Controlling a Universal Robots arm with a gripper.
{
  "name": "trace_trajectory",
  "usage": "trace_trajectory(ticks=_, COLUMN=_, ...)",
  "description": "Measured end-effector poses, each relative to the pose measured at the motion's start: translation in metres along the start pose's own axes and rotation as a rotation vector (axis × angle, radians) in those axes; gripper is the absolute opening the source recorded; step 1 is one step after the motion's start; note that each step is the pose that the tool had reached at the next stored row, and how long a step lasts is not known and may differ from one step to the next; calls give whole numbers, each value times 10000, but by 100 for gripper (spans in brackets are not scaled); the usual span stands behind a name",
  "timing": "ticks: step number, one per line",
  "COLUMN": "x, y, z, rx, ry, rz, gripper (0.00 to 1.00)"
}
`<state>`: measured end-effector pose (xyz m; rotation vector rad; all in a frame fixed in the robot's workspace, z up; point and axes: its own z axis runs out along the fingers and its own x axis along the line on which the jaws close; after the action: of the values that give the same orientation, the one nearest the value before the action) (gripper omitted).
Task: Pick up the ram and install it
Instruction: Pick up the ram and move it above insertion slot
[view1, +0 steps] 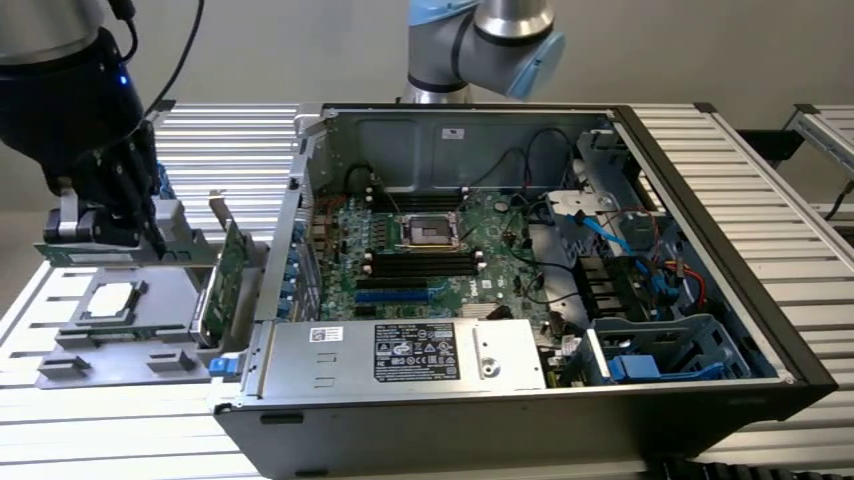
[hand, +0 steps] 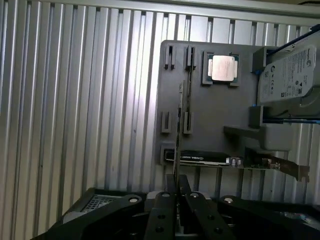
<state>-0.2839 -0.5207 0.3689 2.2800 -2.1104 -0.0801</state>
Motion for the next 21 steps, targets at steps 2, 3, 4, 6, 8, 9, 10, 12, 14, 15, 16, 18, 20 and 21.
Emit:
trace_trajectory(ticks=2, x=5, y=-74, z=-77, rx=-18, ry=-11, rz=-7, gripper=14)
trace_trajectory(ticks=3, x=7, y=-113, z=-116, rx=-26, ry=-18, rz=-9, gripper=14)
trace_trajectory(ticks=4, x=9, y=-152, z=-153, rx=-31, ry=-25, rz=-11, gripper=14)
trace_trajectory(ticks=6, x=14, y=-232, z=-227, rx=-45, ry=-35, rz=-14, gripper=14)
trace_trajectory(ticks=8, x=18, y=-315, z=-298, rx=-54, ry=-44, rz=-15, gripper=14)
trace_trajectory(ticks=9, x=21, y=-362, z=-334, rx=-57, ry=-48, rz=-15, gripper=14)
trace_trajectory(ticks=10, x=23, y=-406, z=-361, rx=-59, ry=-51, rz=-15, gripper=14)
trace_trajectory(ticks=12, x=27, y=-492, z=-399, rx=-61, ry=-56, rz=-17, gripper=14)
trace_trajectory(ticks=14, x=34, y=-585, z=-415, rx=-60, ry=-69, rz=-17, gripper=14)
trace_trajectory(ticks=15, x=37, y=-630, z=-420, rx=-59, ry=-76, rz=-17, gripper=14)
trace_trajectory(ticks=16, x=40, y=-674, z=-424, rx=-59, ry=-83, rz=-18, gripper=14)
trace_trajectory(ticks=18, x=47, y=-765, z=-430, rx=-57, ry=-99, rz=-18, gripper=14)
trace_trajectory(ticks=20, x=54, y=-855, z=-436, rx=-56, ry=-121, rz=-21, gripper=14)
trace_trajectory(ticks=21, x=57, y=-900, z=-439, rx=-55, ry=-134, rz=-22, gripper=14)
